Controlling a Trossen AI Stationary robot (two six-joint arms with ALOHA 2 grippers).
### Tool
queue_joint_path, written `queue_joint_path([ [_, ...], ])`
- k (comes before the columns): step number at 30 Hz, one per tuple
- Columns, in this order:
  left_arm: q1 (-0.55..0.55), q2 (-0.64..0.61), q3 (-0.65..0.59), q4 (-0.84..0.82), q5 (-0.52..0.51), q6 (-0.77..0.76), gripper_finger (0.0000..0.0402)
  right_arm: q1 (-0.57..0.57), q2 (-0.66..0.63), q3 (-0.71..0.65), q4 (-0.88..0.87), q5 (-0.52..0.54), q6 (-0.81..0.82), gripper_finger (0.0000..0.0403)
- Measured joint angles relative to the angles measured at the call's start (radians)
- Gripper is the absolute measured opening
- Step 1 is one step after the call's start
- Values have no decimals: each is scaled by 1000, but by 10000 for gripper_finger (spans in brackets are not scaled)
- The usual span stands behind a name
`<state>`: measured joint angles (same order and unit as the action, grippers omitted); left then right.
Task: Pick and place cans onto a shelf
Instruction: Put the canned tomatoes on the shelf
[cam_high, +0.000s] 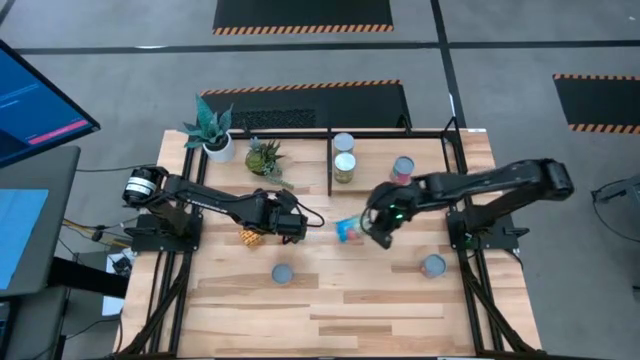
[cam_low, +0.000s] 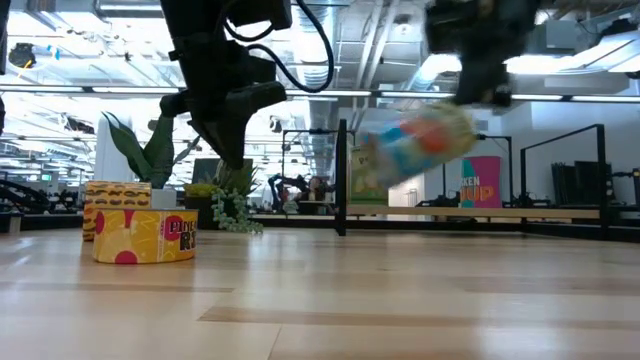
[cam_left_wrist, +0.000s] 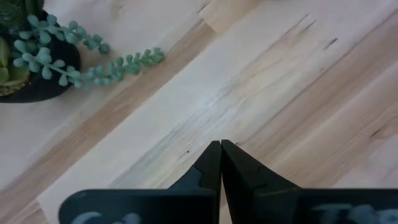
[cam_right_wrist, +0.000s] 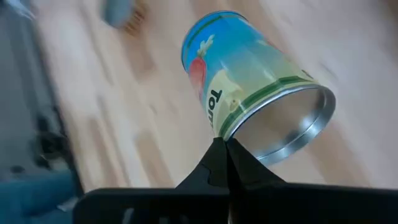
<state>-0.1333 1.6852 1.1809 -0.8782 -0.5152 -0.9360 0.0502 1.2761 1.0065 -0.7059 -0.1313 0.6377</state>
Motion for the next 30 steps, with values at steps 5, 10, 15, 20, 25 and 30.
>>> queue_joint_path([
  [5,0,0,0,3,-18,3,0,-20,-14,170,-349,126,-56,0],
  [10,0,0,0,15,-24,33,0,-112,36,319,-466,192,-195,0],
  [15,0,0,0,28,-24,34,0,-223,130,423,-556,222,-346,0],
  [20,0,0,0,34,-25,34,0,-298,248,496,-614,241,-486,0],
  [25,0,0,0,33,-35,34,0,-345,366,577,-710,281,-585,0],
  [30,0,0,0,41,-48,34,0,-376,452,647,-754,295,-647,0],
])
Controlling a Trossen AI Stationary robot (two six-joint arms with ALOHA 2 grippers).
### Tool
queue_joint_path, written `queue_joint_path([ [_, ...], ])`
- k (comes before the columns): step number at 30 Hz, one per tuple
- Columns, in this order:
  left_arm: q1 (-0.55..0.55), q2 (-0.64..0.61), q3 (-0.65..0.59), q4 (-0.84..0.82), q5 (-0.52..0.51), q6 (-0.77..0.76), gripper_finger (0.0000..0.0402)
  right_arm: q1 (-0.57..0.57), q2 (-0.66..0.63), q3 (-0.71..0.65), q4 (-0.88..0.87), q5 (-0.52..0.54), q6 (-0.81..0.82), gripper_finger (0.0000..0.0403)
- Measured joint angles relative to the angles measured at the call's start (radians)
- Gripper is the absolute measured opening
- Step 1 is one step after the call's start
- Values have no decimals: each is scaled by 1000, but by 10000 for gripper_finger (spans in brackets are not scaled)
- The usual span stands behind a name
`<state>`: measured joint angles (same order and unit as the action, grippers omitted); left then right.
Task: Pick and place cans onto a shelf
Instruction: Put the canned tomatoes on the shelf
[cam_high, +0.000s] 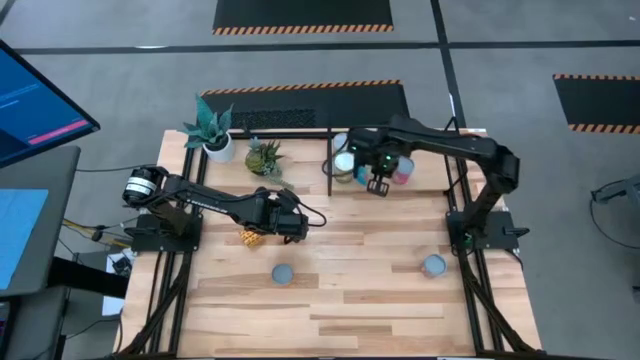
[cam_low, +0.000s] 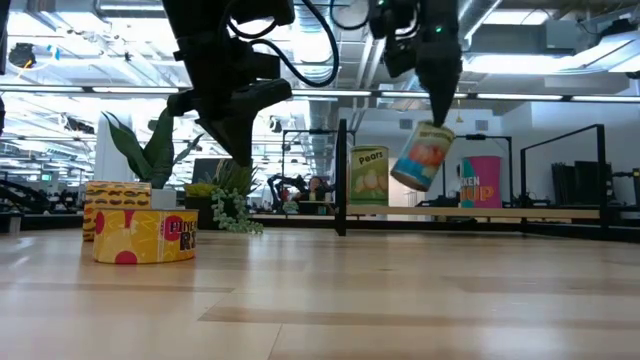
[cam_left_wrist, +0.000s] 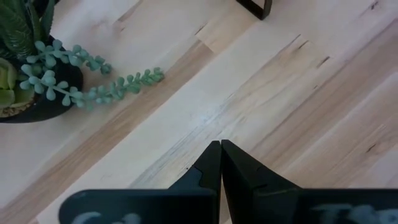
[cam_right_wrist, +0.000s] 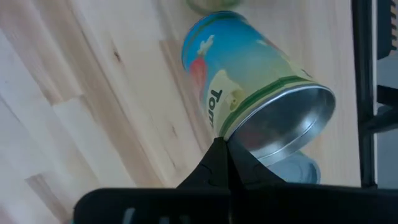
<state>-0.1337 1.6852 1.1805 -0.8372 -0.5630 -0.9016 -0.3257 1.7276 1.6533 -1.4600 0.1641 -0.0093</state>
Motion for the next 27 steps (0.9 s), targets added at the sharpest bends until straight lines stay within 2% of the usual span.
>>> queue_joint_path([
  [10,0,0,0,10,-7,0,0,-11,107,51,-57,16,-52,0],
  [20,0,0,0,18,-14,9,0,-11,126,52,-63,51,-71,1],
  [27,0,0,0,21,-14,25,0,-11,126,52,-71,48,-71,39],
])
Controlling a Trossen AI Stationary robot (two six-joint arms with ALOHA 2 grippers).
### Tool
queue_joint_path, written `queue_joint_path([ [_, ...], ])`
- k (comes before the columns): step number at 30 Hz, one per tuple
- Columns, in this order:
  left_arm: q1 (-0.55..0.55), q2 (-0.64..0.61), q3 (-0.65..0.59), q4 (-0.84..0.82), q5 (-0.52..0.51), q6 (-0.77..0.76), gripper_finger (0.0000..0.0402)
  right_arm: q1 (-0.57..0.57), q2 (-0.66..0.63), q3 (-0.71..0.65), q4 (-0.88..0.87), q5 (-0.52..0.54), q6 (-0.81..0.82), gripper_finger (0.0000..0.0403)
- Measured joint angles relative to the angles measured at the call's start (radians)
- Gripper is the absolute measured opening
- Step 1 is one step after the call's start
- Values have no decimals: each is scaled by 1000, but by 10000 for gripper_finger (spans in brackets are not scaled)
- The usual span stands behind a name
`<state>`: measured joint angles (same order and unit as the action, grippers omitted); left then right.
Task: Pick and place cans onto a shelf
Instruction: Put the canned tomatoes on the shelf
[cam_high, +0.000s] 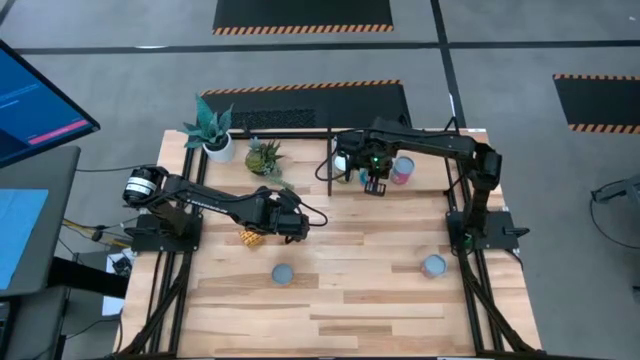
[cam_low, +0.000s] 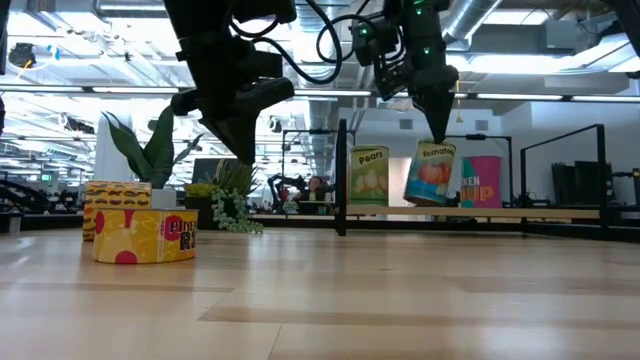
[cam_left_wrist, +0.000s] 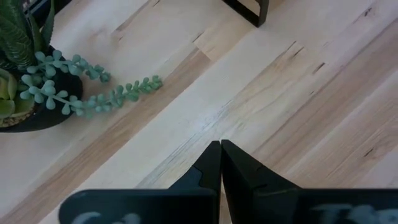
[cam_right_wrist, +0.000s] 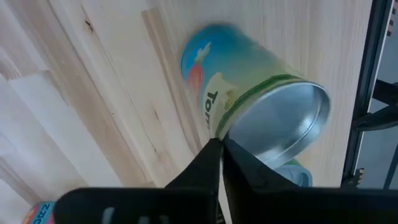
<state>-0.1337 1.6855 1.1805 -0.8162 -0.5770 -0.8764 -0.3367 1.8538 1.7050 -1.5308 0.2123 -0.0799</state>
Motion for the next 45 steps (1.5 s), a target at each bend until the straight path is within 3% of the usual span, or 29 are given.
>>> queue_joint_path([
  [13,0,0,0,0,-6,0,0,0,0,0,46,0,1,57],
  [22,0,0,0,3,-6,0,0,-12,-57,-1,76,83,19,58],
  [45,0,0,0,6,-6,-2,0,-91,-46,-51,133,20,51,58],
])
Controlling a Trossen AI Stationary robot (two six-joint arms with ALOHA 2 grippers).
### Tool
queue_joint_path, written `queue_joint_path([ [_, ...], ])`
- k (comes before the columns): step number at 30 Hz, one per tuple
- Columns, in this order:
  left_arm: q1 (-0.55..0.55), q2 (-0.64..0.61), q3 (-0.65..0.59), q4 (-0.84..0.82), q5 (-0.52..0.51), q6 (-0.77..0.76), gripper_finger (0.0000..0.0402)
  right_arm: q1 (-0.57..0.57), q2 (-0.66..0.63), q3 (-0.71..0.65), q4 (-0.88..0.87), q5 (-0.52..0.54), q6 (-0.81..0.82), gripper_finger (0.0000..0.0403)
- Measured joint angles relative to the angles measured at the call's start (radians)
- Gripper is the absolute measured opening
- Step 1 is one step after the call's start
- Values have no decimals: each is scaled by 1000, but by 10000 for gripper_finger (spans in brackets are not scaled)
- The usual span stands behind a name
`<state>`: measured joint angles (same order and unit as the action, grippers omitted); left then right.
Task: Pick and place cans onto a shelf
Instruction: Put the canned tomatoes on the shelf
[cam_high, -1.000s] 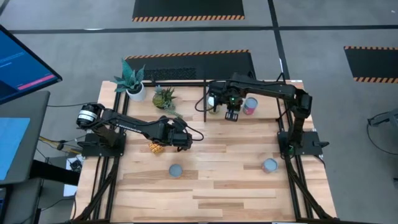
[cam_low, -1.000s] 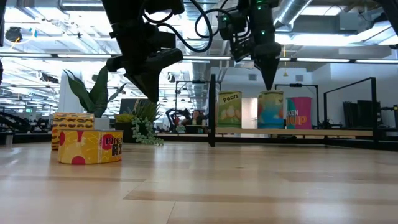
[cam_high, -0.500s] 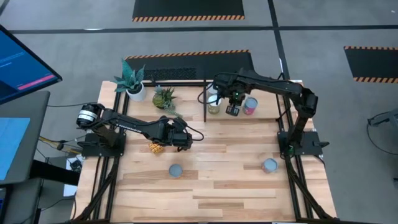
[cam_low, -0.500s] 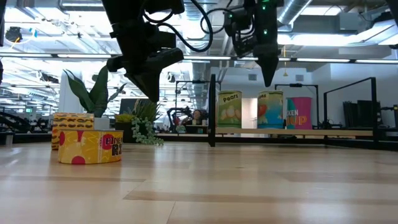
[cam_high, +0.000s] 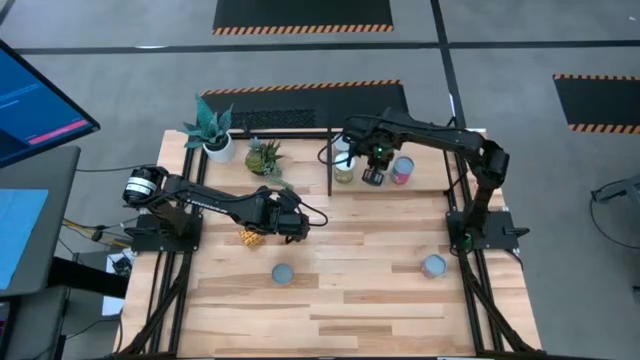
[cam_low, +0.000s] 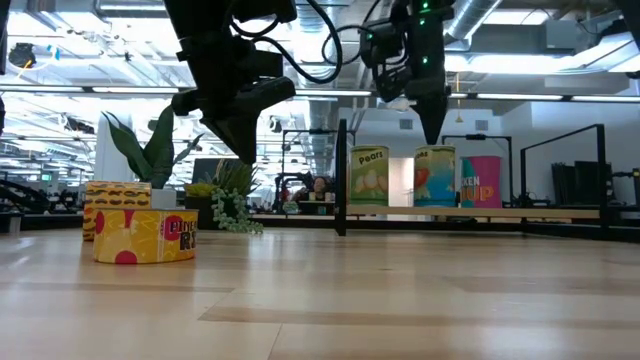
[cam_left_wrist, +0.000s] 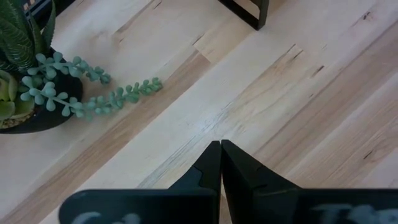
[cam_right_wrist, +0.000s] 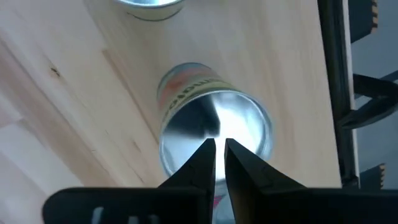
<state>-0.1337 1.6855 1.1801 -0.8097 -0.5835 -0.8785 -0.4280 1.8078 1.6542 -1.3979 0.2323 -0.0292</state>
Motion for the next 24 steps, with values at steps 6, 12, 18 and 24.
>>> queue_joint_path([
  [6,0,0,0,0,-1,1,0,0,-2,2,18,0,2,42],
  [12,0,0,0,0,-5,2,0,0,-7,2,5,60,29,19],
  [18,0,0,0,-1,-5,2,0,-40,-32,2,-134,110,117,11],
  [24,0,0,0,-1,-7,2,0,-50,-32,1,-162,107,143,10],
])
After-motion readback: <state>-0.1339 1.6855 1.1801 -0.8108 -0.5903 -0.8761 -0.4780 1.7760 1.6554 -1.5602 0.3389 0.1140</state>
